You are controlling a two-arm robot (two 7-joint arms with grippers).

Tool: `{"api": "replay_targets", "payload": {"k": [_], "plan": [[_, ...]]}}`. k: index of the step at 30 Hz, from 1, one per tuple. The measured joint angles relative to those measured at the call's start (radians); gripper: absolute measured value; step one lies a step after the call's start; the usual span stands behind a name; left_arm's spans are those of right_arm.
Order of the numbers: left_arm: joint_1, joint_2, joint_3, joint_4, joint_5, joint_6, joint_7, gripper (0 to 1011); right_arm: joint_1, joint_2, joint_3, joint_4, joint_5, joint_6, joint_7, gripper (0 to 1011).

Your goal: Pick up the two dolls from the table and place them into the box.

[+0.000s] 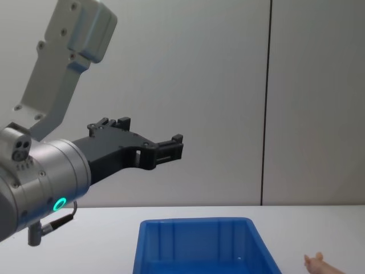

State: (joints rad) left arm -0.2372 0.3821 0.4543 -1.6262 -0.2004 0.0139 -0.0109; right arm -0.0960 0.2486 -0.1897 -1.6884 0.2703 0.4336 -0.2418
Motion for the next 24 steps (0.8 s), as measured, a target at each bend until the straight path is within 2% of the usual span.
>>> {"api": "replay_targets", "payload": {"k": [2, 6, 8, 20, 24], "plan": [[0.000, 0.000, 0.000, 0.000, 0.000, 0.000, 0.000, 1001, 0.004, -0.003, 0.000, 0.005, 0.000, 0.002, 0.000, 923], [0.000, 0.000, 0.000, 0.000, 0.000, 0.000, 0.000, 1001, 0.012, -0.010, -0.001, 0.018, 0.001, 0.007, 0.001, 791], [0.000, 0.000, 0.000, 0.000, 0.000, 0.000, 0.000, 1001, 0.014, -0.012, -0.001, 0.022, 0.001, 0.008, 0.001, 756], [0.000, 0.000, 0.000, 0.000, 0.000, 0.000, 0.000, 1001, 0.024, -0.022, -0.002, 0.038, 0.002, 0.014, 0.003, 362], [0.000, 0.000, 0.000, 0.000, 0.000, 0.000, 0.000, 1001, 0.025, -0.022, -0.001, 0.038, -0.001, 0.011, 0.004, 331]]}}
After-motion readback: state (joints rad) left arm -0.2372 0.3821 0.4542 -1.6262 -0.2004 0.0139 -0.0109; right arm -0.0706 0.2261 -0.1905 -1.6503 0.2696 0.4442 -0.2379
